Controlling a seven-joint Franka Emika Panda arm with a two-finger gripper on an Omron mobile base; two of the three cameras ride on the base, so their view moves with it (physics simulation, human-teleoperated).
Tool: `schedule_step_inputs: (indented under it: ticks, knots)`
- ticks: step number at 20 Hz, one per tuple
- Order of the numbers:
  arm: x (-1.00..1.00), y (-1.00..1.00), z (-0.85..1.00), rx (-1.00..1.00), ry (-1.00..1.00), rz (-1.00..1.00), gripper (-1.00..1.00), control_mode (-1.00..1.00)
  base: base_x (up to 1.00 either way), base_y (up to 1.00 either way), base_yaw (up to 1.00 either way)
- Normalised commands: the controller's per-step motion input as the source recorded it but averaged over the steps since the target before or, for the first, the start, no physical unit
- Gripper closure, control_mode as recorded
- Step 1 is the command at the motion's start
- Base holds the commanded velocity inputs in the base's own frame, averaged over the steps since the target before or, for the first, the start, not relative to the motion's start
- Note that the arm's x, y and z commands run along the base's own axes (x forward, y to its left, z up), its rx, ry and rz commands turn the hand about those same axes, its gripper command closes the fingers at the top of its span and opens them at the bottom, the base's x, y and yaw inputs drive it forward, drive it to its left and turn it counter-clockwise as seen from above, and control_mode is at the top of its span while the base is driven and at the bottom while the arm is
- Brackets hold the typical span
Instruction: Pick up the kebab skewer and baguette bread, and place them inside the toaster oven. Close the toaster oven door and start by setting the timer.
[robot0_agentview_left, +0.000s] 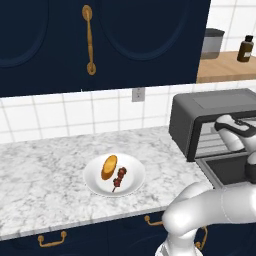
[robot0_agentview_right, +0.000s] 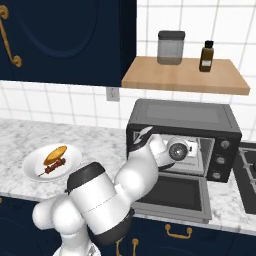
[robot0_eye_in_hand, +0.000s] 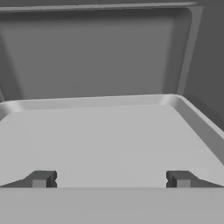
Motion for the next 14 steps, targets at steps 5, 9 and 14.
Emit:
schedule_step_inputs:
  ticks: [5,9,14]
  knots:
    - [0.04,0.00,-0.09,0.00,0.09,0.00,-1.00,-1.00,0.00,0.00,0.00]
    - [-0.05,0.00,-0.34,0.00,0.07,0.00,-1.00,-1.00,0.00,0.00,0.00]
    - [-0.30,-0.01,-0.68,0.02,0.06,0.00,-1.00,-1.00,0.00,0.00,0.00]
